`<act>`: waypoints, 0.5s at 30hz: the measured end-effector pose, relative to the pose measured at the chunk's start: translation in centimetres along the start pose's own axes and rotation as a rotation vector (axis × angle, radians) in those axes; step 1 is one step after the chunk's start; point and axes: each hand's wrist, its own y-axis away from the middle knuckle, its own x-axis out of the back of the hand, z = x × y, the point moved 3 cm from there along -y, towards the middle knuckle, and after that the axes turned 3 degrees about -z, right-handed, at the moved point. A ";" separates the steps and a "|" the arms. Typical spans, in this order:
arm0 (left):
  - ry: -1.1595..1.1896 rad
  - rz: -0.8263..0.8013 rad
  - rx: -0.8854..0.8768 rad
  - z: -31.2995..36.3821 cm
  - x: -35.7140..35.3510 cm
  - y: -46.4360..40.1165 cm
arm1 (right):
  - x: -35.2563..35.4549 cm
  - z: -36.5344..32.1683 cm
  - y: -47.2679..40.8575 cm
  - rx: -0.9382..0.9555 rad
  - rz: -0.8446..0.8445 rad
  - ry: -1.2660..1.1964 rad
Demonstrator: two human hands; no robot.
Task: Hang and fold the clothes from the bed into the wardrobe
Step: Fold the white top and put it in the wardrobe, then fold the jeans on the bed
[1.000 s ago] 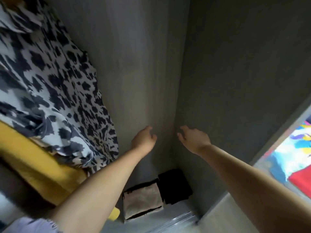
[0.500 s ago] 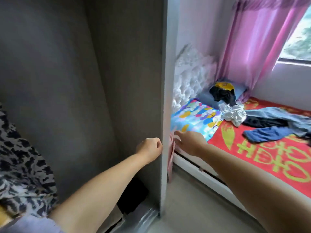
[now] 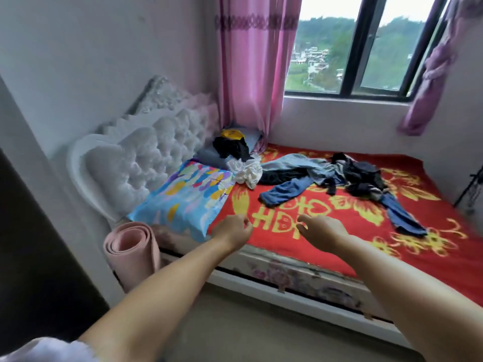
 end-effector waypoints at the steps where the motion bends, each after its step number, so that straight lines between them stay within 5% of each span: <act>1: -0.006 -0.017 -0.022 1.2 -0.8 -1.0 | -0.2 1.7 0.1 -0.023 -0.003 -0.030; 15: -0.018 -0.147 -0.160 8.3 -7.2 -22.1 | -2.7 15.4 -12.6 -0.145 -0.031 -0.112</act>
